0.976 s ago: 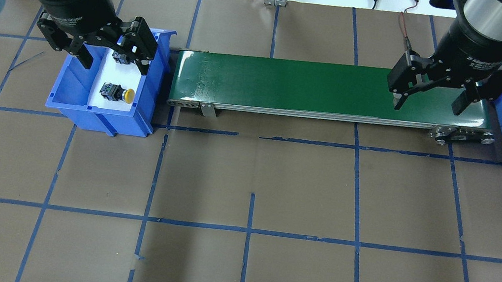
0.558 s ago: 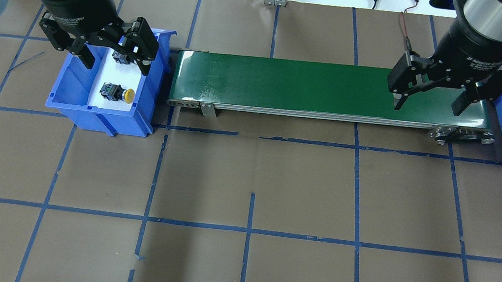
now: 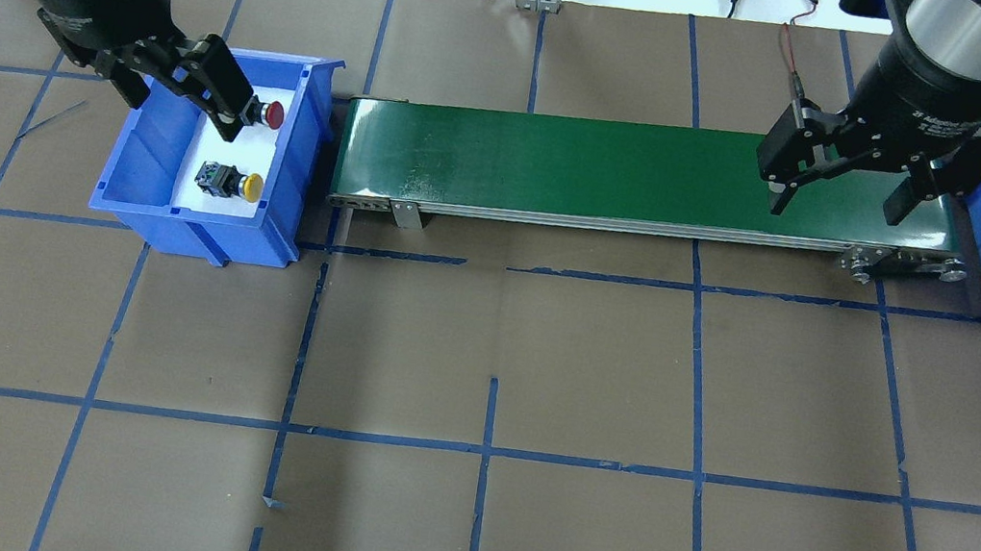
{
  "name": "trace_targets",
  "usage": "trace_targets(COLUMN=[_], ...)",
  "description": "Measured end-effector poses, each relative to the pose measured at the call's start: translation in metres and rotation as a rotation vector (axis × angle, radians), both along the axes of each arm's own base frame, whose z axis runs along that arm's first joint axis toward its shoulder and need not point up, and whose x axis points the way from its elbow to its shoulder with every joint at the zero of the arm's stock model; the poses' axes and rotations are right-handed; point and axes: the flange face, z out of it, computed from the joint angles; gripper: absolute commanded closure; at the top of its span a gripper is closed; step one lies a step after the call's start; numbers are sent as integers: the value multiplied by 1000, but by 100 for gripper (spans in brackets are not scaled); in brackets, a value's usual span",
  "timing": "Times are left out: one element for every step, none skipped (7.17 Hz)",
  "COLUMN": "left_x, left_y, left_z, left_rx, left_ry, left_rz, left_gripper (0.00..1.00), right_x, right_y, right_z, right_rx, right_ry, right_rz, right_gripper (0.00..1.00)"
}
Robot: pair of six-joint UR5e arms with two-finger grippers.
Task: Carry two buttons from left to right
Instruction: 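Lower the left gripper into the blue bin over the yellow button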
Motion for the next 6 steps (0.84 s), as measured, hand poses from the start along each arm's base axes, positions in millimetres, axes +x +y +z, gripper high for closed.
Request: trace_targets(left_x=[16,33,49,63,72,77], left_y=[-15,-36,-58,-78,-98,-116], left_z=[-17,-43,-69,-94,-120,-144], left_rx=[22,42,47,39,18,-2], left_ry=[5,15,26,31,23,11], left_rz=[-159,-348,-533,-703,-858,-1000], left_gripper=[1,1,1,1,1,2], right_x=[0,0,0,0,0,0], right_y=[0,0,0,1,1,1], right_z=[0,0,0,0,0,0], right_rx=[0,1,2,3,2,1], right_ry=[0,-1,-1,-1,0,0], right_rz=[0,0,-1,0,0,0], right_gripper=[0,0,0,0,0,0])
